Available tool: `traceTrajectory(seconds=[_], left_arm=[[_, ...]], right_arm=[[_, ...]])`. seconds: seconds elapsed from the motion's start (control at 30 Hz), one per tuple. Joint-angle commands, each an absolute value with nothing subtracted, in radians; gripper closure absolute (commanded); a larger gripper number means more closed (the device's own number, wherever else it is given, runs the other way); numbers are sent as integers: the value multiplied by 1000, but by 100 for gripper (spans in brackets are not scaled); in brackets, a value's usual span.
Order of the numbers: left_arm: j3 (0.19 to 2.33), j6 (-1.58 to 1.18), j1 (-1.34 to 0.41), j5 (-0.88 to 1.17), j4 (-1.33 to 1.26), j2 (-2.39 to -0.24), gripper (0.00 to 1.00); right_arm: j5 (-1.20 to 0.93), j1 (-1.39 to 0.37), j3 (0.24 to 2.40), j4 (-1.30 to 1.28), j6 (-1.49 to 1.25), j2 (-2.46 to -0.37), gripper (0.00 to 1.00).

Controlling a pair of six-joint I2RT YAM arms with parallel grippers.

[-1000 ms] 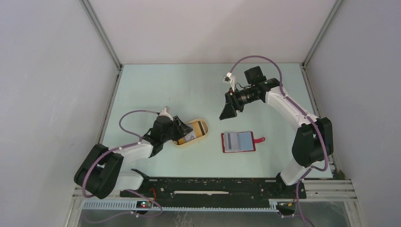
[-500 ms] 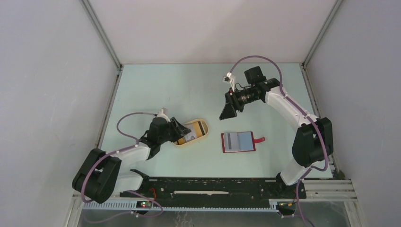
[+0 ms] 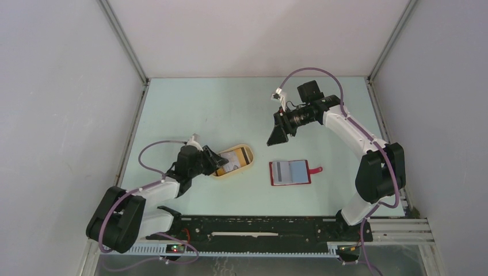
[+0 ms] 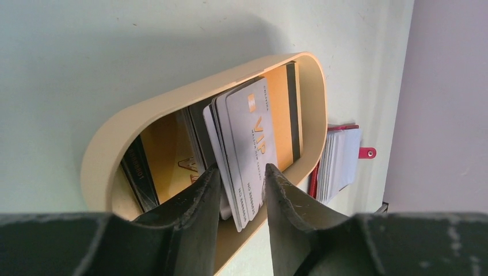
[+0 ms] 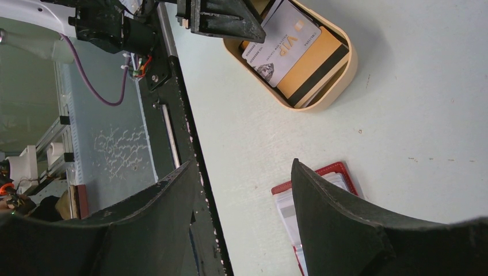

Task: Put the credit cards into the card holder
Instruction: Pick up the credit card from the storage box.

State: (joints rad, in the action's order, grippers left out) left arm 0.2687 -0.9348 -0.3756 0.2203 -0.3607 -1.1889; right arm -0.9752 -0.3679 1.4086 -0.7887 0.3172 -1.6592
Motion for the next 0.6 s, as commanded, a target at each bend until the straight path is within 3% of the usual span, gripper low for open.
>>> traceTrajectory(seconds=[0.0,0.57], left_arm=[[237,-943,-353,254,-408,-1150,62],[192,-985,-307,324,-541,-1184,68]], right_arm=[[-995,-368,1414,-787,337,-1663,30],[-993,-370,1414,-787,337,-1666,30]])
